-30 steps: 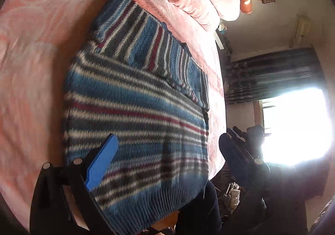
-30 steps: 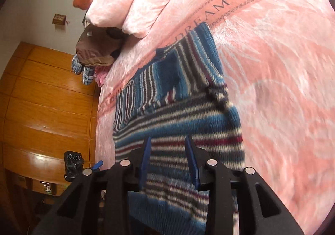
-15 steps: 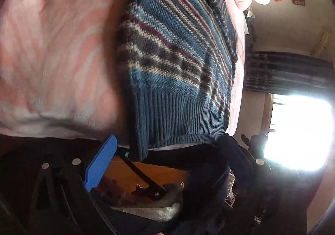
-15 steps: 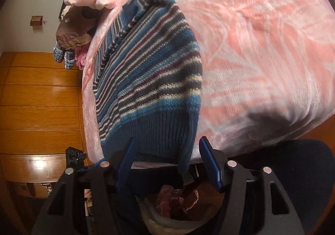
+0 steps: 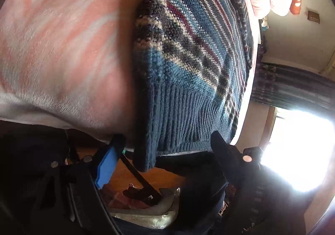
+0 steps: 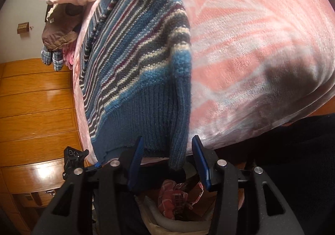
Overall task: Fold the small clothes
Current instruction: 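Grasp the ribbed hem with both tools and lift it toward the collar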
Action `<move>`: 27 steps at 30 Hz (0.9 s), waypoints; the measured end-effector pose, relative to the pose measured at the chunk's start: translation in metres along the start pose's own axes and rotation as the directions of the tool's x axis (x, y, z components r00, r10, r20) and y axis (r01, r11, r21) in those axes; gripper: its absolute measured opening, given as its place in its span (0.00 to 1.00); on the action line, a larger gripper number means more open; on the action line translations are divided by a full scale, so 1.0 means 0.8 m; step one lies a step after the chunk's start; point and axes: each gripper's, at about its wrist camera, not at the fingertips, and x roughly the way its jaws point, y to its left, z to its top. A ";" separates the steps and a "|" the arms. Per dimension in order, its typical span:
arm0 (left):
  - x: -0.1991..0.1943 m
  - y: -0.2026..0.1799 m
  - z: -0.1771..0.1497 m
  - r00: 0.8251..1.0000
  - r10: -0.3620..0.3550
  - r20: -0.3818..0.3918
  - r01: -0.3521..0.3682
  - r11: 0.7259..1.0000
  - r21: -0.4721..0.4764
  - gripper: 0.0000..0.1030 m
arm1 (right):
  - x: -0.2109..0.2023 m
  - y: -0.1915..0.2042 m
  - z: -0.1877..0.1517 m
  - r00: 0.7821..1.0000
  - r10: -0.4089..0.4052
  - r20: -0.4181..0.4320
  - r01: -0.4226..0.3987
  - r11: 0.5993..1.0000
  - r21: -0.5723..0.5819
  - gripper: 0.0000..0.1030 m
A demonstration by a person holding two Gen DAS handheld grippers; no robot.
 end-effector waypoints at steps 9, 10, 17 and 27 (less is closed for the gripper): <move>-0.011 0.012 -0.003 0.999 0.032 0.027 -0.031 0.998 -0.048 0.07 | -0.015 0.004 -0.003 0.997 0.064 0.033 -0.063 0.997 -0.044 0.08; -0.018 0.008 -0.006 0.999 0.005 0.045 -0.003 0.999 -0.040 0.07 | -0.021 0.008 -0.004 0.996 0.078 0.041 -0.076 0.996 -0.055 0.07; -0.067 -0.045 -0.015 0.981 -0.145 0.128 0.141 0.989 0.039 0.07 | -0.067 0.044 0.005 0.981 0.180 0.076 -0.171 0.979 -0.109 0.07; -0.098 -0.101 0.024 0.947 -0.256 0.194 0.246 0.966 0.075 0.07 | -0.105 0.100 0.062 0.968 0.221 0.121 -0.201 0.967 -0.160 0.07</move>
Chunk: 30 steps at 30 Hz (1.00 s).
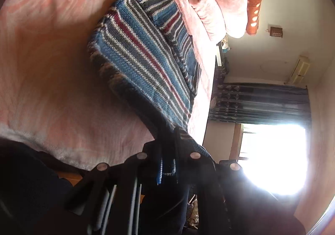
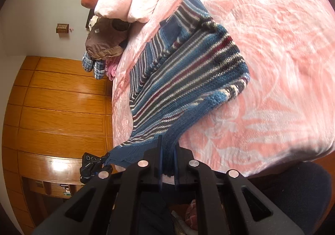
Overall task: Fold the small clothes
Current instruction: 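Grasp the ribbed hem with both tools and lift it toward the collar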
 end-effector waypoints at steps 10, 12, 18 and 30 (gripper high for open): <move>0.043 -0.010 0.100 0.999 0.036 0.029 -0.034 0.997 -0.064 0.07 | 0.055 0.007 0.108 0.999 -0.051 -0.008 0.051 0.998 0.049 0.07; 0.060 -0.007 0.123 0.998 0.057 0.024 -0.055 0.995 -0.078 0.07 | 0.072 0.003 0.128 0.997 -0.072 -0.022 0.073 0.995 0.060 0.07; 0.112 0.016 0.183 0.992 0.123 -0.012 -0.123 0.985 -0.124 0.07 | 0.127 -0.025 0.180 0.987 -0.136 -0.086 0.144 0.985 0.090 0.08; 0.131 0.041 0.229 0.999 0.021 -0.031 -0.024 0.996 -0.086 0.50 | 0.147 -0.056 0.227 0.987 0.012 -0.161 0.016 0.985 0.169 0.38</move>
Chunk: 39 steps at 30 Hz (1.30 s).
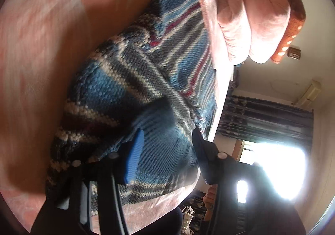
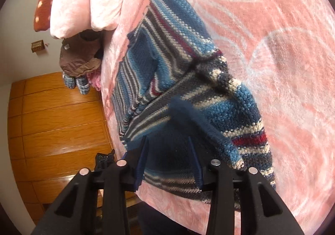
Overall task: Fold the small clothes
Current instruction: 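Grasp the ribbed hem with both tools and lift it toward the collar, then open both tools to release the hem onto the sweater body, then close both tools on the folded hem edge and lift it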
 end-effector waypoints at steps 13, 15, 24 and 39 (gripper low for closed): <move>0.043 -0.063 0.012 0.945 0.319 -0.073 -0.254 0.857 0.449 0.58 | 0.020 0.031 0.004 0.946 -0.324 0.030 0.303 0.843 -0.445 0.38; 0.051 -0.065 0.019 0.935 0.343 -0.087 -0.265 0.842 0.470 0.61 | 0.026 0.028 0.006 0.945 -0.327 0.020 0.300 0.838 -0.455 0.38; 0.055 -0.054 0.020 0.904 0.415 -0.106 -0.299 0.788 0.538 0.70 | 0.050 0.037 0.010 0.938 -0.346 0.001 0.300 0.813 -0.498 0.39; 0.017 -0.110 -0.040 0.941 0.337 0.034 -0.276 0.703 0.656 0.07 | 0.004 0.109 -0.049 0.921 -0.345 0.180 0.375 0.663 -0.648 0.08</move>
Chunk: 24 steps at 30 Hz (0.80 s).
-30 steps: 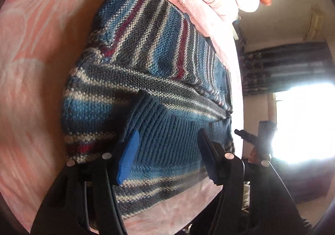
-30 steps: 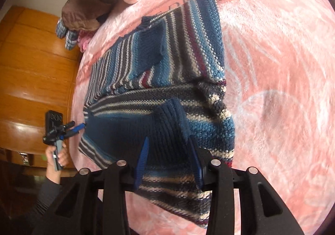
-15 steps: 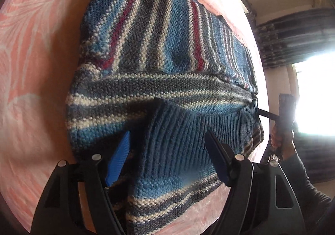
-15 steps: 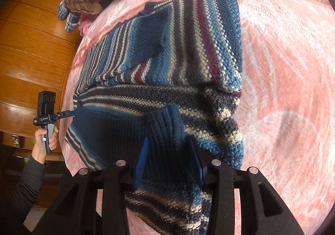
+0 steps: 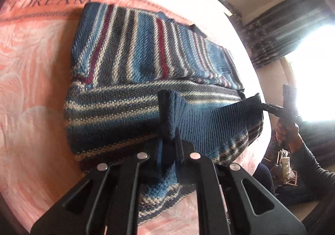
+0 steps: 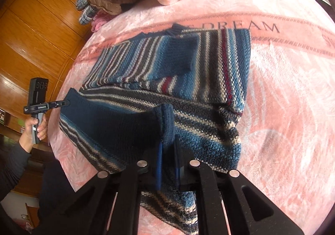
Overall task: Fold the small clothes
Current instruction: 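Close both tools on the folded hem edge and lift it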
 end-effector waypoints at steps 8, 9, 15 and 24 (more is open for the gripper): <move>-0.069 -0.034 0.033 0.989 -0.007 0.147 -0.004 0.997 0.077 0.07 | -0.073 0.028 0.035 0.983 -0.076 0.165 0.087 0.994 -0.060 0.08; -0.073 -0.036 0.042 0.987 -0.001 0.158 -0.012 0.997 0.081 0.07 | -0.076 0.027 0.043 0.980 -0.088 0.177 0.100 0.993 -0.057 0.08; -0.068 -0.038 0.106 0.985 0.037 0.168 -0.054 0.994 0.094 0.07 | -0.064 0.008 0.104 0.973 -0.138 0.187 0.147 0.989 -0.032 0.08; -0.021 0.001 0.206 0.987 0.114 0.111 -0.119 0.992 0.038 0.07 | 0.008 -0.034 0.199 0.974 -0.198 0.113 0.195 0.980 0.032 0.08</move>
